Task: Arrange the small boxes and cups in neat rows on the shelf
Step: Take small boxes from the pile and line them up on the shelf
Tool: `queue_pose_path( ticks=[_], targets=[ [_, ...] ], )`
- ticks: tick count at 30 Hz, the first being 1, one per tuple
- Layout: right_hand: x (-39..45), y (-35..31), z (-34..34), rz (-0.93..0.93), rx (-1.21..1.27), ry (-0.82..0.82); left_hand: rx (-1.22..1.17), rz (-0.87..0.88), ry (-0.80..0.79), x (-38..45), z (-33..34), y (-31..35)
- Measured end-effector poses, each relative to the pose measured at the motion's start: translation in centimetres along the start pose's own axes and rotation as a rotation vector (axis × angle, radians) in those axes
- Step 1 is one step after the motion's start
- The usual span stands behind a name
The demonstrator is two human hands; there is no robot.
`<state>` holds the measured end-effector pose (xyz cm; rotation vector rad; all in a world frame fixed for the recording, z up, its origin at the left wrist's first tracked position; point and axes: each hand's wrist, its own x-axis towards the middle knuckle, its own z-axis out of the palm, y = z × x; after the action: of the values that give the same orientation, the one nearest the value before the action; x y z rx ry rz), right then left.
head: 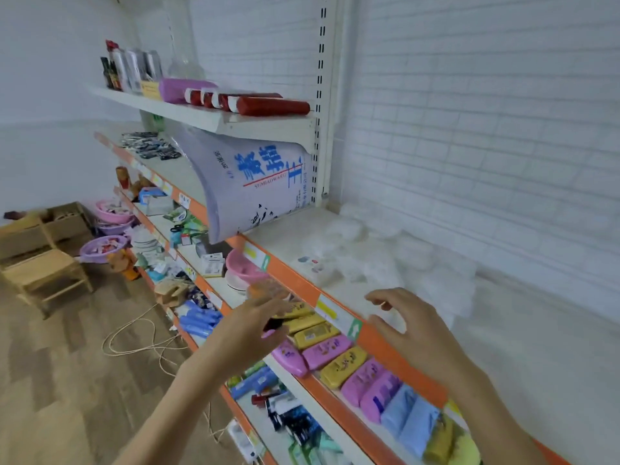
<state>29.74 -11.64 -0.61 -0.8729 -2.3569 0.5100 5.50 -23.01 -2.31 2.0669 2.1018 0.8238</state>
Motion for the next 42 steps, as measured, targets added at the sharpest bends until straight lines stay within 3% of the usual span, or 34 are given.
queue_pose_path(
  ticks=[8, 17, 21, 24, 35, 38, 42],
  targets=[
    [10.0, 4.3, -0.1, 0.112, -0.010, 0.100, -0.010, 0.200, -0.033, 14.9, -1.1, -5.0],
    [15.4, 6.0, 1.6, 0.290, -0.159, 0.074, -0.154, 0.293, -0.137, 26.7, 2.8, -9.8],
    [16.5, 4.6, 4.0, 0.302, -0.259, -0.105, -0.244, 0.332, -0.206, 31.3, 5.2, -11.5],
    [17.4, 4.2, 5.7, 0.387, -0.502, -0.260, -0.405, 0.319, -0.253, 33.5, 6.7, -12.3],
    [19.8, 4.6, 6.9, 0.606, -0.697, -0.346, -0.410, 0.412, -0.379, 36.5, 10.2, -13.9],
    [20.2, 4.7, 7.0, 0.642, -0.618, -0.282, -0.379, 0.392, -0.431, 36.9, 10.2, -13.4],
    [20.3, 5.1, 6.6, 0.809, -0.244, -0.015, -0.313, 0.379, -0.452, 36.7, 9.6, -13.1]
  ],
)
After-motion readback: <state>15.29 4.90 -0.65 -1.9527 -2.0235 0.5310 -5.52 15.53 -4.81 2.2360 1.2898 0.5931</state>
